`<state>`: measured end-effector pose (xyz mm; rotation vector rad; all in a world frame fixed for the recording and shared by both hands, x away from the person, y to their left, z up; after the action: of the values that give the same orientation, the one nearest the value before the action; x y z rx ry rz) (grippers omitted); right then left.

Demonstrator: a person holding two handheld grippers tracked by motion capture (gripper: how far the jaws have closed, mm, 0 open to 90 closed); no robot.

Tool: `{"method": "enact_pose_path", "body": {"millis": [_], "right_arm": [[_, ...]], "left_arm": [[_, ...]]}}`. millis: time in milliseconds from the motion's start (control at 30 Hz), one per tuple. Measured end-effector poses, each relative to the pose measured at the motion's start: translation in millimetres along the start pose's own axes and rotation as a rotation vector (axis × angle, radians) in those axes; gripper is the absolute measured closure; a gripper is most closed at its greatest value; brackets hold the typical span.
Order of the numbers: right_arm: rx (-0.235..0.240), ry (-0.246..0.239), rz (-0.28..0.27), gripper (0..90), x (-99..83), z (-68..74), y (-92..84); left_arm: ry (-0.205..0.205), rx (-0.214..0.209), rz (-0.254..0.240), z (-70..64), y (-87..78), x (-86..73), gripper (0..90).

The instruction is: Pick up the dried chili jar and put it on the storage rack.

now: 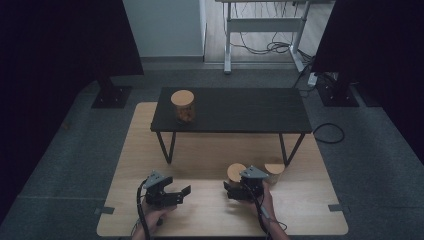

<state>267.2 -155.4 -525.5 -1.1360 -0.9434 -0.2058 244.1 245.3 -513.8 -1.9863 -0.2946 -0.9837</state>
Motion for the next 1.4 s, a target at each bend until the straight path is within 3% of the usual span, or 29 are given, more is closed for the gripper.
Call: {"method": "enact_pose_path", "body": {"millis": [500,867,1400], "right_arm": [[0.016,0.018,0.007,21.2,1.0,-6.0,2.2],[-0.013,-0.012,-0.005,23.3,-1.1,-2.1,0.3],[0.009,-0.025,-0.026,24.6,-5.3,-5.5,-6.4]], "left_arm": [[0.008,0.004,0.009,-1.0,1.7,-0.4,6.3],[0.008,0.008,0.008,-1.3,1.6,-0.5,6.4],[0.019,-0.002,-0.001,-3.0,-0.9,0.9,6.4]]}}
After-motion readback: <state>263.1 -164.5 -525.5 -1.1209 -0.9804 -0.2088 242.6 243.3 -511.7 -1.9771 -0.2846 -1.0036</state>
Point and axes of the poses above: each handheld gripper's, and its own axes: y roughly forward along the jaws, x roughly out of its top, z roughly to its left, the point moved 7 cm from there along y, roughly forward along the jaws, and after that the axes turned 11 degrees about z, right-handed, at the moved point
